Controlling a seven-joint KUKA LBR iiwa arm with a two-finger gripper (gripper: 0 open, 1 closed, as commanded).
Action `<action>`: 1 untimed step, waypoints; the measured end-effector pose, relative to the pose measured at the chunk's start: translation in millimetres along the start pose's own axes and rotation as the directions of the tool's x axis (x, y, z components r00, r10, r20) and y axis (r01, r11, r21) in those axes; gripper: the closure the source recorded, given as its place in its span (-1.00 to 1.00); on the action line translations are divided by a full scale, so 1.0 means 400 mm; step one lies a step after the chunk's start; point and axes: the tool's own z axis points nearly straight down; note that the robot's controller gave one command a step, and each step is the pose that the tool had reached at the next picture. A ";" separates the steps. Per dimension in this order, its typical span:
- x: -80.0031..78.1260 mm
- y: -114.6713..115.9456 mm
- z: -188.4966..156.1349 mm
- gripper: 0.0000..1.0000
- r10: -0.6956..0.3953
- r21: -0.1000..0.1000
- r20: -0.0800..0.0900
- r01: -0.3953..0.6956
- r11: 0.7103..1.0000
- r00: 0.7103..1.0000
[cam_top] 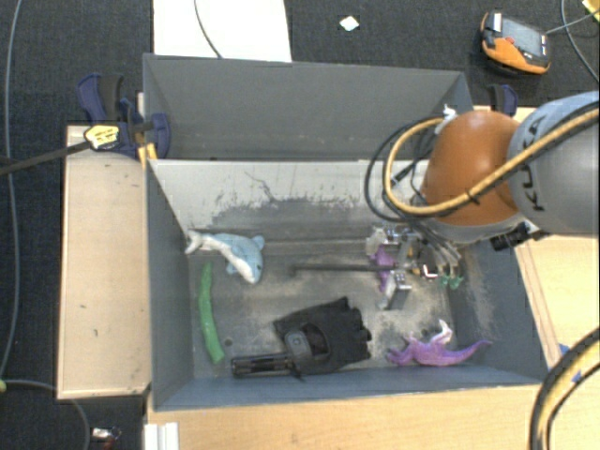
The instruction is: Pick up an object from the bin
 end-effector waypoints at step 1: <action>0.101 0.219 0.150 -1.00 -0.097 -0.003 -0.001 0.097 0.995 0.995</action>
Offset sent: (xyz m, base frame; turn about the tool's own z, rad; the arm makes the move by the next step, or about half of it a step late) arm -0.0673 0.0979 -0.0234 -0.0498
